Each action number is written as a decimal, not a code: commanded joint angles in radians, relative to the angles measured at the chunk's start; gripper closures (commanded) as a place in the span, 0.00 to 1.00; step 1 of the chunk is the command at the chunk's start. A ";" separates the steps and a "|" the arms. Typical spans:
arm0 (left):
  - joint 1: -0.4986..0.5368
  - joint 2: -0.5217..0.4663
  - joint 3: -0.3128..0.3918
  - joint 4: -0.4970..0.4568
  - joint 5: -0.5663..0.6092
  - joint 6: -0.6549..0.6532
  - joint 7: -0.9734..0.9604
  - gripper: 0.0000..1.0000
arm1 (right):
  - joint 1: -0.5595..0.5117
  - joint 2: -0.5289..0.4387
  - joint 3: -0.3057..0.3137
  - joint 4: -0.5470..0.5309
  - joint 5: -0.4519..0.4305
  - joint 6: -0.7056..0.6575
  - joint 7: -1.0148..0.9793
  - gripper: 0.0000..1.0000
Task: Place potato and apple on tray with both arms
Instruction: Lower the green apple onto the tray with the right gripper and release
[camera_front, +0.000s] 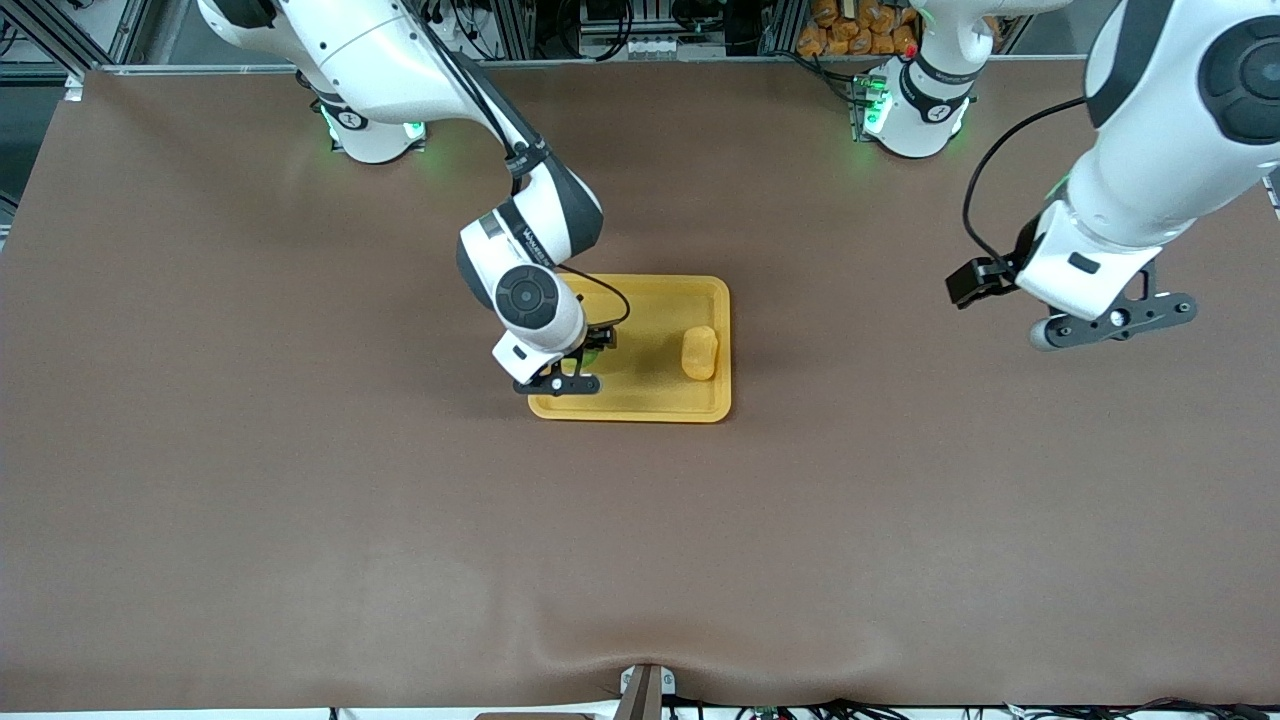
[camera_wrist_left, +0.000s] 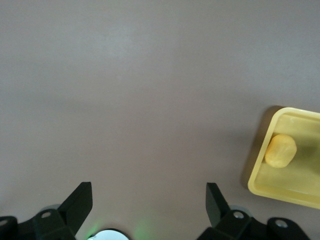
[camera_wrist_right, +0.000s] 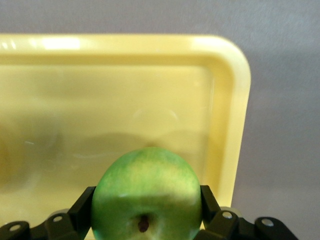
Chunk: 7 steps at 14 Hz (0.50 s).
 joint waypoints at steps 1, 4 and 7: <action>0.025 -0.032 0.001 -0.013 -0.005 -0.015 0.059 0.00 | 0.018 -0.065 -0.009 -0.092 0.018 0.041 0.016 1.00; 0.028 -0.047 0.001 -0.012 -0.005 -0.015 0.104 0.00 | 0.024 -0.061 -0.011 -0.098 0.018 0.052 0.032 1.00; 0.045 -0.064 0.002 -0.012 -0.005 -0.040 0.116 0.00 | 0.024 -0.058 -0.011 -0.098 0.018 0.052 0.036 1.00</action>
